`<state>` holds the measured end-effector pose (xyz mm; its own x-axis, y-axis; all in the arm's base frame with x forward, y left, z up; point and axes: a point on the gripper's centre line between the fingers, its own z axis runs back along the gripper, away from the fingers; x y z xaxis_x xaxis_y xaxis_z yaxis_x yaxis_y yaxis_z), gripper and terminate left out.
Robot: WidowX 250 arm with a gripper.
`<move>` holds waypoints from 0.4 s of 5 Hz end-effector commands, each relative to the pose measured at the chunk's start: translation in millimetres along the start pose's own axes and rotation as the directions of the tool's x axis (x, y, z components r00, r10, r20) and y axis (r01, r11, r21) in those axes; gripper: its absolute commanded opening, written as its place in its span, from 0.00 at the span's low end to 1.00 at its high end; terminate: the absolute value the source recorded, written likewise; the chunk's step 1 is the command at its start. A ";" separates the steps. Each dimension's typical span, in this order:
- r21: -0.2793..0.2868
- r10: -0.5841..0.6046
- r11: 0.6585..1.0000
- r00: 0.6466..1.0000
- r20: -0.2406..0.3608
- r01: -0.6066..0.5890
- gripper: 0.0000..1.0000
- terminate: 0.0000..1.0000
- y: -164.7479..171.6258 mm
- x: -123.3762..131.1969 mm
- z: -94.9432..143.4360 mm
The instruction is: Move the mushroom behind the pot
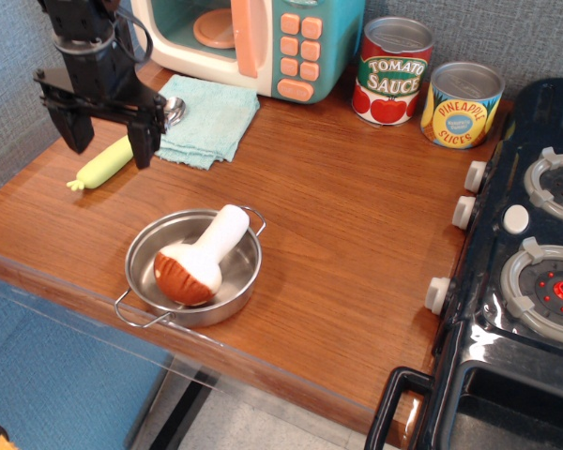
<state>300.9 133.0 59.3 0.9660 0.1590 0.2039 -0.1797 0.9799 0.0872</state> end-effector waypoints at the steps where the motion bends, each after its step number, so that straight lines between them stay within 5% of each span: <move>1: -0.112 -0.201 0.972 0.979 0.037 0.204 1.00 0.00 -37.9 -42.5 27.5; 2: -0.136 -0.271 0.953 0.962 0.029 0.272 1.00 0.00 -49.3 -66.0 33.3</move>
<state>235.4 64.6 62.1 0.9809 -0.1126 0.1586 0.1165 0.9931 -0.0155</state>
